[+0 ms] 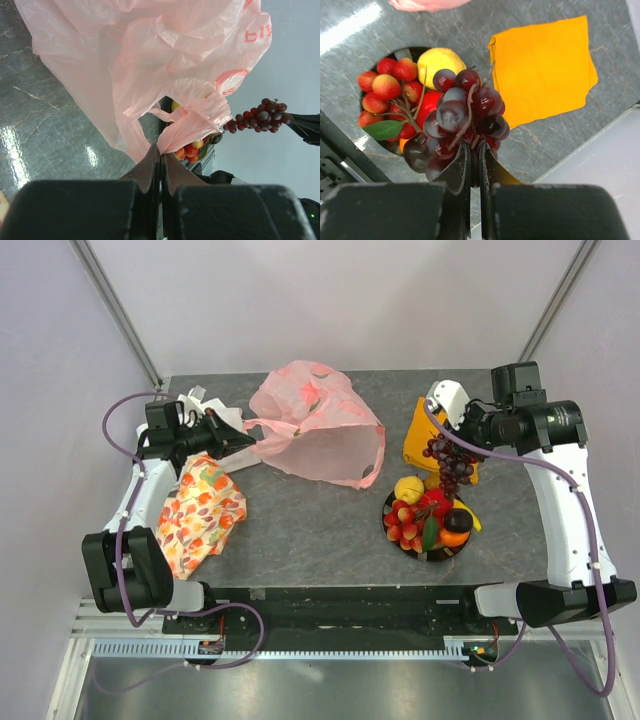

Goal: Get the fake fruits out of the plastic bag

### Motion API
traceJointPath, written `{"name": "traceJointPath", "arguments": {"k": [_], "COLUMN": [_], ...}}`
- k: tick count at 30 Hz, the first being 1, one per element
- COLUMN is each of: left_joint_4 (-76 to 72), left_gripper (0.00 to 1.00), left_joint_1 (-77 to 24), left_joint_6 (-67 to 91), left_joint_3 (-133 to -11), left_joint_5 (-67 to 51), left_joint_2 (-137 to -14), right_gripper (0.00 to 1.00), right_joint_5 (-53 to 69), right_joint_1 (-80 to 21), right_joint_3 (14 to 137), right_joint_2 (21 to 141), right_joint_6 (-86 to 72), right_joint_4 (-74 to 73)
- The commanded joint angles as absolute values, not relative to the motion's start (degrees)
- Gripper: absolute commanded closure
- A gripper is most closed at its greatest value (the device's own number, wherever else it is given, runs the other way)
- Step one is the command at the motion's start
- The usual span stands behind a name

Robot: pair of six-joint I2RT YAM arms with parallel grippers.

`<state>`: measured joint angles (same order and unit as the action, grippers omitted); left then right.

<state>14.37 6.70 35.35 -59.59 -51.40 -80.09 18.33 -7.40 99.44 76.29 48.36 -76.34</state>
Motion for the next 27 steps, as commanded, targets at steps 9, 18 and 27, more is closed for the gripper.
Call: {"name": "traceJointPath", "arguments": {"k": [9, 18, 27], "left_joint_4": [14.06, 13.53, 13.54], "left_gripper": [0.99, 0.98, 0.98], "left_joint_1": [8.79, 9.14, 9.40], "left_joint_6": [35.16, 35.51, 35.51], "left_joint_3": [-57.75, -57.13, -56.69], "left_joint_5": [-51.68, -51.33, -51.42], "left_joint_2": [-76.38, -76.64, -76.46], "right_gripper": [1.00, 0.99, 0.99], "right_joint_5": [19.69, 23.11, 26.01], "right_joint_1": [-4.57, -4.57, -4.75], "right_joint_3": [87.63, 83.59, 81.30], "right_joint_2": [77.34, 77.78, 79.72], "right_joint_6": [52.82, 53.71, 53.44], "right_joint_4": [-67.85, -68.03, -66.71]}}
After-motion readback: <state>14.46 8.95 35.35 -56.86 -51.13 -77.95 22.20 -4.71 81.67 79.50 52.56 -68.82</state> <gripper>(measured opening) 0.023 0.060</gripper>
